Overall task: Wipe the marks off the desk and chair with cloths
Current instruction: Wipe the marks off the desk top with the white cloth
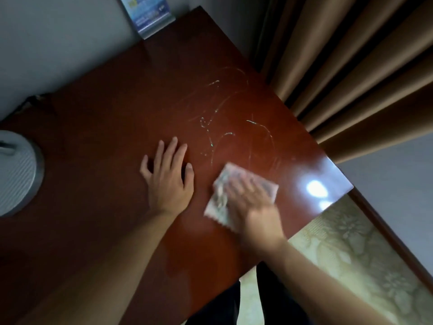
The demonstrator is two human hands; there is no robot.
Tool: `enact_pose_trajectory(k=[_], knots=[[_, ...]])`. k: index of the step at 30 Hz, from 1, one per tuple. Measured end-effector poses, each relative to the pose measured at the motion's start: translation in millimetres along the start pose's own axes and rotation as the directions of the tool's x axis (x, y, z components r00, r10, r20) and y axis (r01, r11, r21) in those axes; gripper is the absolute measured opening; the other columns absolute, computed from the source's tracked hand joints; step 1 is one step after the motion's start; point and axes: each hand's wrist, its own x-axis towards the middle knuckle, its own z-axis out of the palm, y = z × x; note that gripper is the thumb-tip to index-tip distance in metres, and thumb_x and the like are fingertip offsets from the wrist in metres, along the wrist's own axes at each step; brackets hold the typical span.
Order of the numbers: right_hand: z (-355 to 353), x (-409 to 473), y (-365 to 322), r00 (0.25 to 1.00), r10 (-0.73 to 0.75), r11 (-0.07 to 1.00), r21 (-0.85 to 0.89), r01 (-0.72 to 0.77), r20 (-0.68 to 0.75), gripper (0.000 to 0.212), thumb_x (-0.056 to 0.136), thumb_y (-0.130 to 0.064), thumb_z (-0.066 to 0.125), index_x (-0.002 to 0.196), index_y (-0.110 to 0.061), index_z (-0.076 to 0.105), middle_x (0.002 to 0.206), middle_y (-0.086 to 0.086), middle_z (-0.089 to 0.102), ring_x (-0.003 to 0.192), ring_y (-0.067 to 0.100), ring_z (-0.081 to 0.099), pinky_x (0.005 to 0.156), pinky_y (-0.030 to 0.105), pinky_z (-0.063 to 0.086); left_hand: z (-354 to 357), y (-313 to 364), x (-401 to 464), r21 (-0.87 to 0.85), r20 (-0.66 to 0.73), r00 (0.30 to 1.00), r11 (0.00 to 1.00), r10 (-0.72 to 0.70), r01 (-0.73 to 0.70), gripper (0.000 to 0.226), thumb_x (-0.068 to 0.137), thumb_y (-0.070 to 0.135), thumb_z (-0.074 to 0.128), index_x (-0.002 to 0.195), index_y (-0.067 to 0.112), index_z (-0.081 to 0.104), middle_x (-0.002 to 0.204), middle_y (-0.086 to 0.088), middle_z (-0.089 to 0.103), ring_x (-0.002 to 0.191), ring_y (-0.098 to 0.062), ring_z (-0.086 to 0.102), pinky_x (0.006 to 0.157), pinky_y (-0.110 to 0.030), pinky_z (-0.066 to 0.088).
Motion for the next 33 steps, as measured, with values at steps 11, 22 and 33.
enact_pose_trajectory(k=[11,22,33], knots=[[30.3,-8.9,-72.5,0.995,0.043,0.998,0.046,-0.039,-0.090,0.043,0.081,-0.008,0.074,0.123,-0.007,0.066,0.135,0.011,0.059,0.133,0.032,0.048,0.109,0.049,0.040,1.0,-1.7,3.5,0.023,0.026,1.000,1.000,0.017,-0.017,0.053,0.094,0.037,0.044,0.145,0.024,0.047,0.154,0.001,0.040,0.149,-0.034,0.023,0.115,-0.069,0.006],[0.9,30.9,0.5,0.914,0.365,0.929,0.005,-0.370,-0.176,0.039,0.087,-0.003,0.065,0.125,-0.005,0.064,0.138,0.016,0.055,0.137,0.037,0.040,0.113,0.051,0.034,8.0,-6.3,4.1,0.064,-0.010,0.999,0.997,0.047,-0.046,0.051,0.095,0.039,0.040,0.144,0.025,0.049,0.151,0.000,0.045,0.146,-0.035,0.028,0.114,-0.070,0.013],[-9.6,49.5,21.9,0.945,0.290,0.955,-0.022,-0.297,-0.150,0.034,0.088,-0.006,0.062,0.121,-0.007,0.066,0.135,0.014,0.059,0.130,0.036,0.050,0.105,0.049,0.043,7.1,-4.4,3.0,0.045,-0.050,0.998,0.998,0.039,-0.037,0.050,0.094,0.036,0.042,0.142,0.026,0.051,0.151,0.001,0.046,0.146,-0.031,0.031,0.115,-0.068,0.015]])
